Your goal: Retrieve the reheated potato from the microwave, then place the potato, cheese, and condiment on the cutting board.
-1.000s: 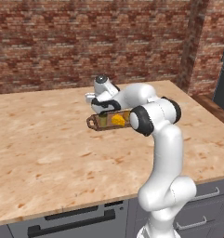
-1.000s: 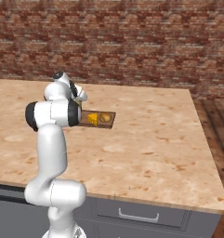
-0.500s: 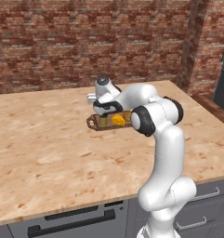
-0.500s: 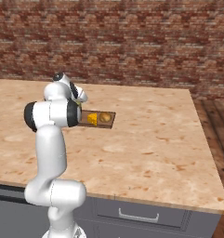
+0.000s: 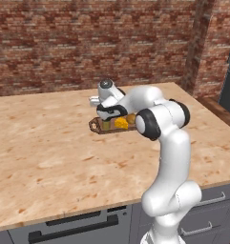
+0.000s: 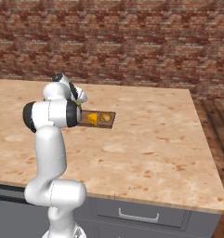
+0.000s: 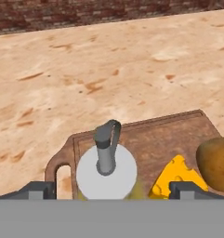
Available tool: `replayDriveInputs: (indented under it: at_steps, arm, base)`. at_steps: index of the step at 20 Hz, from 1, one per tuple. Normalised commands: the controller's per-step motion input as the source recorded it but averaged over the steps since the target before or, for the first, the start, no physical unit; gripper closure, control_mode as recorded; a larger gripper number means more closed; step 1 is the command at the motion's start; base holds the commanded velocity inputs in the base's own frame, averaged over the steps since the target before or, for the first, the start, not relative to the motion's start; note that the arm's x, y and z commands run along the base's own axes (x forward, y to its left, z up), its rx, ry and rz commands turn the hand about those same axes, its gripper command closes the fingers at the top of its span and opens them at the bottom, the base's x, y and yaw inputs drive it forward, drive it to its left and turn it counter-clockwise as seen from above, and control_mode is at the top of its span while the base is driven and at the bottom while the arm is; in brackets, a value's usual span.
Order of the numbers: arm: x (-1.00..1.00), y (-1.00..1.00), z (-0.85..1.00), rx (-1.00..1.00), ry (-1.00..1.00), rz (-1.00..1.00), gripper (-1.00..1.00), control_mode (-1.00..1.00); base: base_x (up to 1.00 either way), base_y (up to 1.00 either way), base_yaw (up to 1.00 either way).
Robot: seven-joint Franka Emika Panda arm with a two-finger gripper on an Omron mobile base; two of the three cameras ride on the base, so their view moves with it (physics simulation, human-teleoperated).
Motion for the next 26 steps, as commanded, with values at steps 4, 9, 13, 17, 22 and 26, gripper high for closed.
replayDriveInputs:
  at_steps: [4,9,13,17,22,26]
  arm:
    - [-0.19,0.00,0.08,0.00,0.00,0.00,-1.00,-1.00]
    - [-0.19,0.00,0.04,0.00,0.00,0.00,-1.00,-1.00]
    - [-0.21,0.00,0.04,0.00,0.00,0.00,-1.00,-1.00]
    - [-0.33,0.00,0.08,0.00,0.00,0.00,-1.00,-1.00]
    - [-0.42,-0.02,0.12,0.03,0.00,0.00,-1.00,-1.00]
    - [-0.53,-0.17,0.14,0.07,0.00,0.01,-1.00,-1.00]
  base:
    - [0.00,0.00,0.00]
    - [0.00,0.00,0.00]
    - [0.00,0.00,0.00]
    - [0.00,0.00,0.00]
    - [0.00,0.00,0.00]
    - [0.00,0.00,0.00]
